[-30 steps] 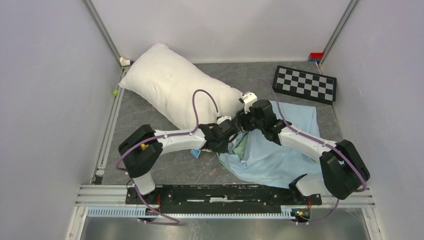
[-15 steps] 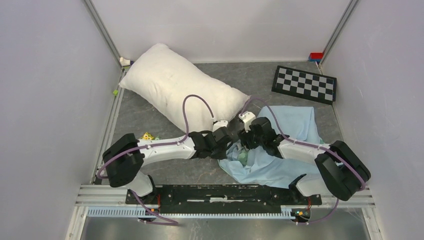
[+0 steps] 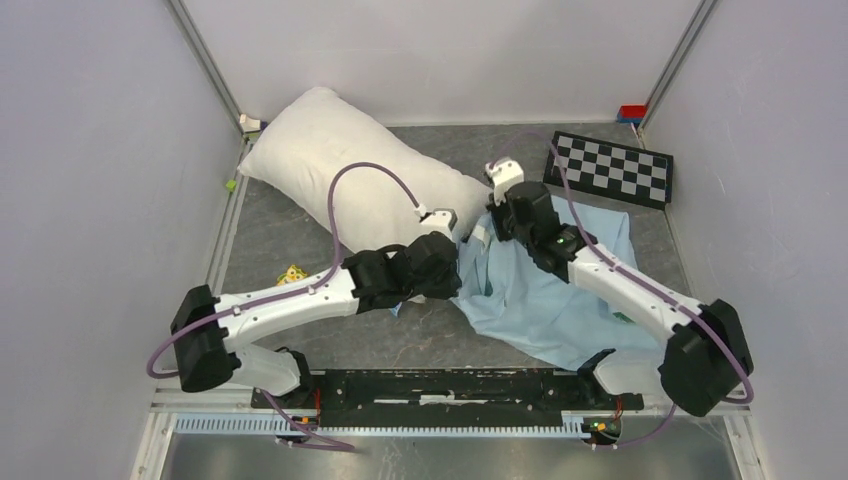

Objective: Put the pillow into the pillowcase

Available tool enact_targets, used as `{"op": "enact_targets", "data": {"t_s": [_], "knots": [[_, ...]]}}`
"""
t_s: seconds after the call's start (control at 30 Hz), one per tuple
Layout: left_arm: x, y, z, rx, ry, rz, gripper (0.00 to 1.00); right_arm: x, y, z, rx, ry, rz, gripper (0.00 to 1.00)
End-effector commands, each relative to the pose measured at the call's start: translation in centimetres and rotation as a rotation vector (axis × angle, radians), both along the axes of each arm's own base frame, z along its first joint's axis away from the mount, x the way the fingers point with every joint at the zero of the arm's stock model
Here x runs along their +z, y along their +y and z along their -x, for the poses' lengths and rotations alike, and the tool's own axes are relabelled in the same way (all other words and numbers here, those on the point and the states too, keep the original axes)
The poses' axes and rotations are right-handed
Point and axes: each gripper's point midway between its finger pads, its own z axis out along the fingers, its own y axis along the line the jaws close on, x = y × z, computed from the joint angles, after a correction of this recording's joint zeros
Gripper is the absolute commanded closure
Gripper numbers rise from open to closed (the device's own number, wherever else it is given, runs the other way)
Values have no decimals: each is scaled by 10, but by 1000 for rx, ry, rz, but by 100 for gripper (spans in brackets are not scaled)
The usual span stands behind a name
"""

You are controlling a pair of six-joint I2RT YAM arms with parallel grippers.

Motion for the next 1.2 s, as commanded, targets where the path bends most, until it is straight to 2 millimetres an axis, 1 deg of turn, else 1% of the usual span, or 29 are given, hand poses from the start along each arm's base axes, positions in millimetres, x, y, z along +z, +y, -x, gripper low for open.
{"op": "enact_targets", "data": {"t_s": [0.0,0.07,0.1,0.17,0.2,0.27,0.33,0.37,0.4,0.43,0.5,0.53,0.6,0.67,0.7,0.77,0.83,0.9,1.0,1.07,1.1,1.13,1.17], "knots": [[25,9,17,-55,-47,-18,98,131,-24,-42,-185,-313,-89,100],[20,12,28,-68,-39,-32,98,164,-23,-47,-196,-393,-140,100],[15,15,32,-71,-33,-45,98,177,-20,-48,-186,-435,-173,100],[4,21,42,-77,-15,-71,98,194,-16,-49,-173,-502,-227,100],[-2,25,45,-74,-3,-83,98,196,-16,-50,-173,-518,-238,100],[-13,38,50,-49,16,-107,98,188,-13,-55,-177,-511,-231,100],[-20,54,51,-14,21,-126,98,166,-3,-62,-143,-441,-191,98],[-20,62,50,9,16,-137,98,153,1,-63,-126,-400,-177,92],[-21,72,50,29,13,-154,98,139,6,-62,-100,-362,-169,80],[-21,81,48,55,1,-177,98,129,6,-59,-93,-340,-160,61],[-18,97,45,89,-16,-198,98,116,-7,-51,-141,-317,-144,30],[-18,102,43,99,-15,-198,98,111,-18,-47,-177,-298,-113,23],[-20,108,41,105,-11,-205,98,106,-44,-41,-262,-282,-70,13],[-24,110,41,98,-5,-219,98,97,-78,-36,-372,-255,-40,7],[-26,110,41,93,-3,-228,98,90,-98,-34,-433,-230,-31,6],[-29,110,42,89,3,-235,98,65,-135,-27,-539,-167,-1,5],[-31,109,42,82,6,-231,98,41,-166,-18,-624,-114,52,4],[-32,107,42,76,7,-228,98,18,-186,-9,-680,-63,96,2],[-31,103,42,66,6,-222,98,-10,-201,-3,-725,-5,115,2],[-31,102,42,56,4,-225,98,-27,-202,-3,-721,24,109,4],[-30,102,41,53,1,-224,98,-35,-203,-3,-723,39,108,7],[-29,101,41,48,-2,-224,98,-40,-205,-4,-730,53,114,14],[-28,101,41,42,-6,-225,98,-42,-208,-5,-738,64,121,24]]}}
